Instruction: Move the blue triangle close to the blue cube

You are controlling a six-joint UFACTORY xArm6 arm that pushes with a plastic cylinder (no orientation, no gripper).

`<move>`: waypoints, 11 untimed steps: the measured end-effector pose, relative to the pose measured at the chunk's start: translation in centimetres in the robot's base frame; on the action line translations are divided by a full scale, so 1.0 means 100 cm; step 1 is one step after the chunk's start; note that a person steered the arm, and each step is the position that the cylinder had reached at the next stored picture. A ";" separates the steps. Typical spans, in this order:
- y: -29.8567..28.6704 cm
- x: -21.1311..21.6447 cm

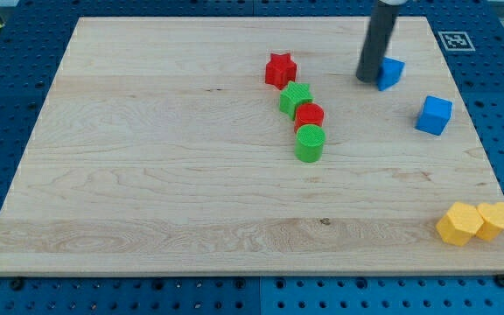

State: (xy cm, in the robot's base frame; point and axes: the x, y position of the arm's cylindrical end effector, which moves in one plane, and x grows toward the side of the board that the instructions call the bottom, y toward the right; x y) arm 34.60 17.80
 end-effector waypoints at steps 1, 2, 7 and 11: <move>0.001 -0.005; -0.011 -0.025; -0.027 -0.014; 0.041 0.008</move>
